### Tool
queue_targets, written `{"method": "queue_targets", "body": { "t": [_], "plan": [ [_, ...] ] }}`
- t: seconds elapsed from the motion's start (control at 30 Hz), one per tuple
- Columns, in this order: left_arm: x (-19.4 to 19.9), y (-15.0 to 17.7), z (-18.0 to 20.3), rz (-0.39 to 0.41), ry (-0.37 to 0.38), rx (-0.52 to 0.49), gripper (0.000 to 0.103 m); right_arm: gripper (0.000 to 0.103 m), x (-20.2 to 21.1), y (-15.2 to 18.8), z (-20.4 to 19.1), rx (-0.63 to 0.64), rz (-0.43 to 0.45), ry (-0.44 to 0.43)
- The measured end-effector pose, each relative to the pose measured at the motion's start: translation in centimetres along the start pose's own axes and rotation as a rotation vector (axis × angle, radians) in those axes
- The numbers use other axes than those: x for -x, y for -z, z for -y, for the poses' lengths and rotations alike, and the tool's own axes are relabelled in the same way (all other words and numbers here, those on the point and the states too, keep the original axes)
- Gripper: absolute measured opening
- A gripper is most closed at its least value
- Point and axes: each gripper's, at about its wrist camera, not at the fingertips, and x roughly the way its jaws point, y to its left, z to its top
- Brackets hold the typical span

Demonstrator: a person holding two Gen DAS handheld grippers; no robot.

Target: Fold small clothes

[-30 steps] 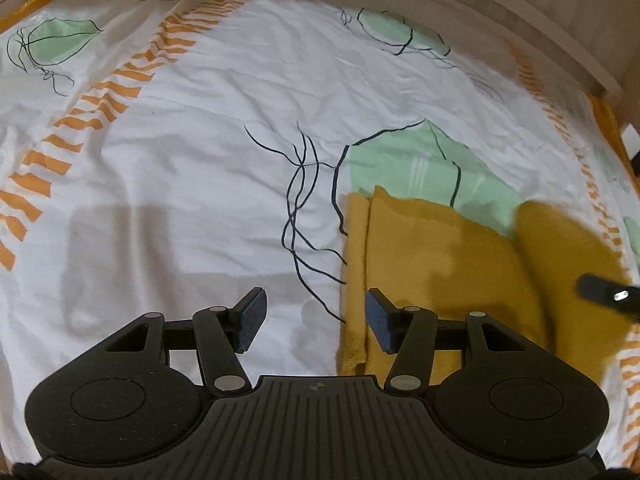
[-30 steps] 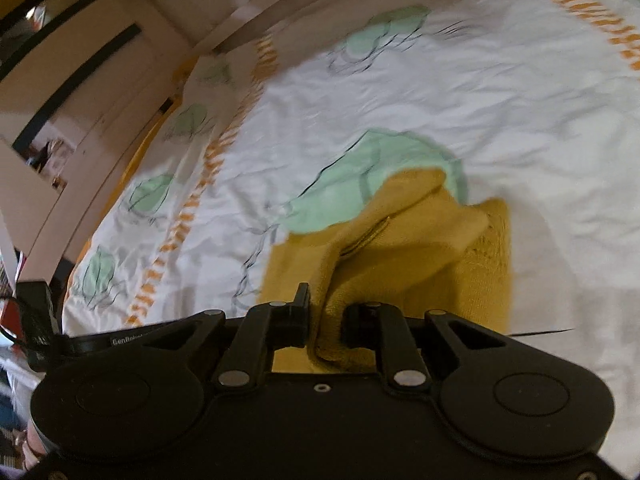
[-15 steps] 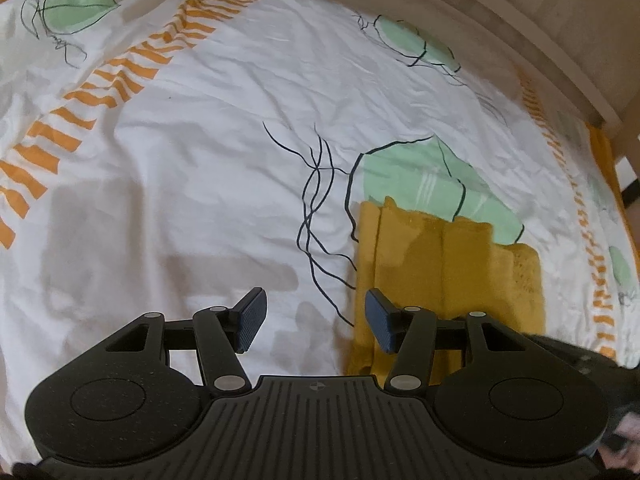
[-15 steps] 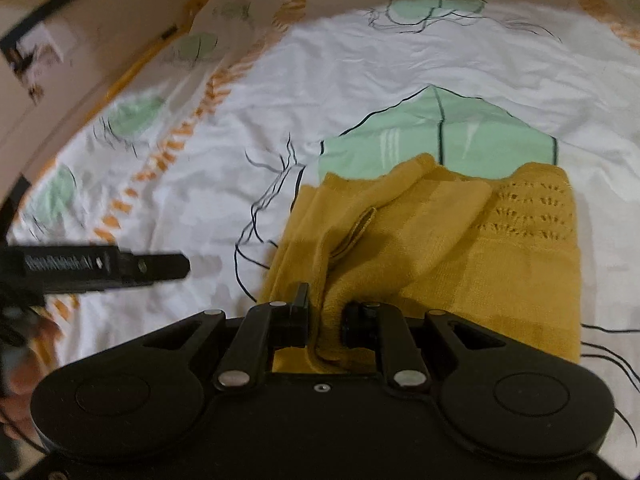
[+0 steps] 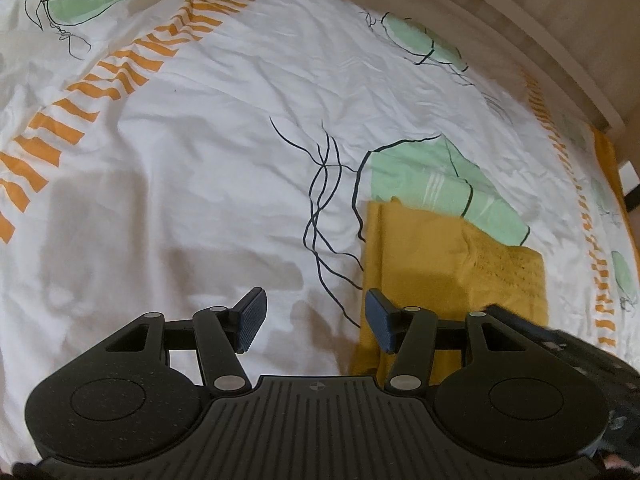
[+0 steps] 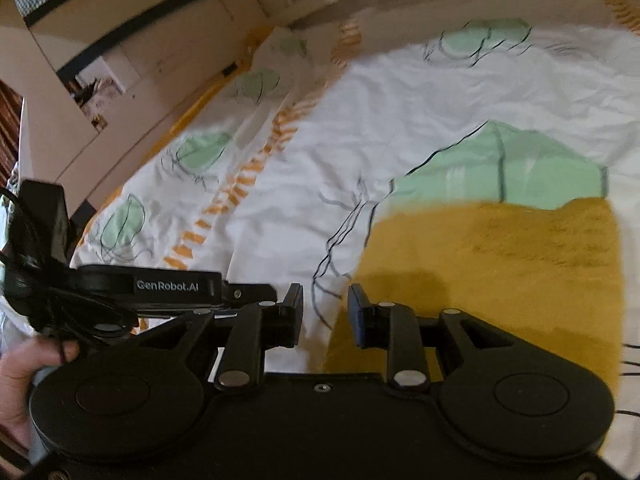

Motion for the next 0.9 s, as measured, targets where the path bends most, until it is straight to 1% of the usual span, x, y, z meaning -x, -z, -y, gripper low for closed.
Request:
{"method": "queue_targets", "body": {
  "t": [0.1,0.13,0.17,0.27,0.37,0.4,0.47,0.6,0.7,0.8,0.9],
  "plan": [
    [0.0,0.1,0.2,0.0,0.0,-0.012,0.053,0.039,1.4,0.4,0.8,-0.003,0.02,0.035],
    [-0.1,0.1,0.4,-0.001,0.002,-0.016,0.053,0.043,1.8,0.7,1.0,0.005,0.022,0.053],
    [-0.1,0.1,0.5,-0.002,0.004,-0.021,0.053,0.044,1.9,1.0,1.2,0.014,0.022,0.067],
    [-0.3,0.3,1.0,-0.006,0.011,-0.041,0.053,0.044,2.3,2.6,1.4,0.049,0.005,0.101],
    [-0.6,0.6,1.8,-0.014,0.02,-0.069,0.053,0.044,2.3,4.7,1.1,0.077,-0.011,0.103],
    [-0.6,0.7,2.0,-0.017,0.021,-0.079,0.053,0.044,2.5,5.5,0.8,0.097,-0.003,0.102],
    [-0.7,0.9,2.4,-0.023,0.02,-0.097,0.053,0.044,2.9,7.2,-0.3,0.167,0.012,0.099],
    [-1.0,1.2,2.7,-0.037,0.022,-0.104,0.053,0.044,2.8,10.0,-3.7,0.382,0.007,0.092],
    [-1.3,1.4,2.7,-0.054,0.041,-0.096,0.053,0.044,2.2,11.4,-5.8,0.529,-0.005,0.091],
    [-1.8,1.7,3.1,-0.065,0.071,-0.098,0.053,0.043,1.2,12.0,-7.0,0.624,-0.018,0.137],
    [-2.3,1.9,3.8,-0.079,0.106,-0.115,0.053,0.043,0.4,12.4,-7.3,0.67,-0.03,0.176]
  ]
}}
